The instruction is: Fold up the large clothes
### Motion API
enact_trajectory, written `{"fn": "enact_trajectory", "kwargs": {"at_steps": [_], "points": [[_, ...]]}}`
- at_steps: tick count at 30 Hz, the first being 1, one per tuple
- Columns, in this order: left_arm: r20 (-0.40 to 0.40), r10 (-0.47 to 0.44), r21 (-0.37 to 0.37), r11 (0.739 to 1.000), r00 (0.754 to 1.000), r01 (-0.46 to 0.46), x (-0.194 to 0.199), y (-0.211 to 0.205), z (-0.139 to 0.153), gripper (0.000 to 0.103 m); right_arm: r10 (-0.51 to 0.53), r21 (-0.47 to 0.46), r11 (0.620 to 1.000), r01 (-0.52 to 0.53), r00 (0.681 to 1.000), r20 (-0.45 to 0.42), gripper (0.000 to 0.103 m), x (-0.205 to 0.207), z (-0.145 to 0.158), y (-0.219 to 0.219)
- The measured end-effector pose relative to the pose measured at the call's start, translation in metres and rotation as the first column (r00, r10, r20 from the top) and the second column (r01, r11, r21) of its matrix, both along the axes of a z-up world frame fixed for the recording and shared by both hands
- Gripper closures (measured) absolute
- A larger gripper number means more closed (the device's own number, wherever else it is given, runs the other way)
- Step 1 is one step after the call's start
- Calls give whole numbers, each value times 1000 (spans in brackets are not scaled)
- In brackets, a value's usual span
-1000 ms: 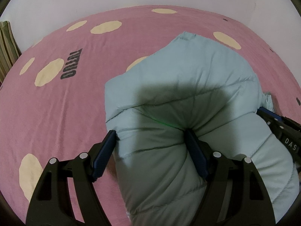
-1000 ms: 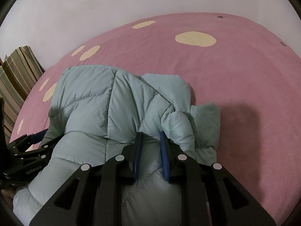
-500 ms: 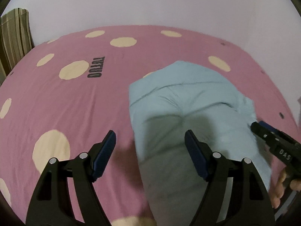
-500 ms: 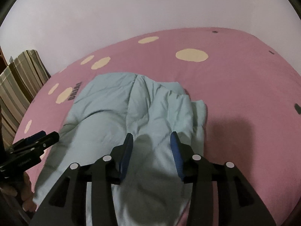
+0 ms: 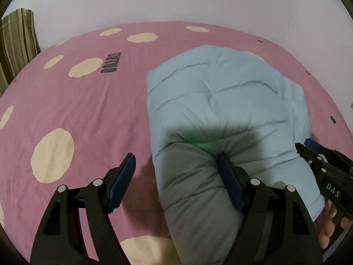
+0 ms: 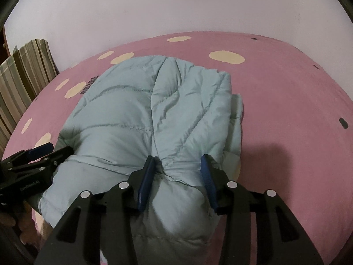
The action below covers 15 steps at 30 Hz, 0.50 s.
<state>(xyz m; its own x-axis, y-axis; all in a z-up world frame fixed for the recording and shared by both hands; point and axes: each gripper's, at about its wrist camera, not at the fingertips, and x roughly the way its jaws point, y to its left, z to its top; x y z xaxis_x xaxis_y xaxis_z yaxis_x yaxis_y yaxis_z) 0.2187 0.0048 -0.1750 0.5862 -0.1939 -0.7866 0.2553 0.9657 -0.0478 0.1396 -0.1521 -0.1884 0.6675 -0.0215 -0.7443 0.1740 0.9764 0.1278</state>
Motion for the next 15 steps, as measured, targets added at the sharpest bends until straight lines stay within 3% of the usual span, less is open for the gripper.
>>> {"fn": "enact_trajectory", "kwargs": {"at_steps": [7, 15], "points": [[15, 39, -24, 999, 999, -39, -7, 4, 2, 19, -46, 18, 999, 46, 999, 11, 38, -14, 3, -2], [38, 53, -28, 998, 998, -52, -18, 6, 11, 13, -62, 32, 998, 61, 998, 25, 36, -29, 11, -3]]}}
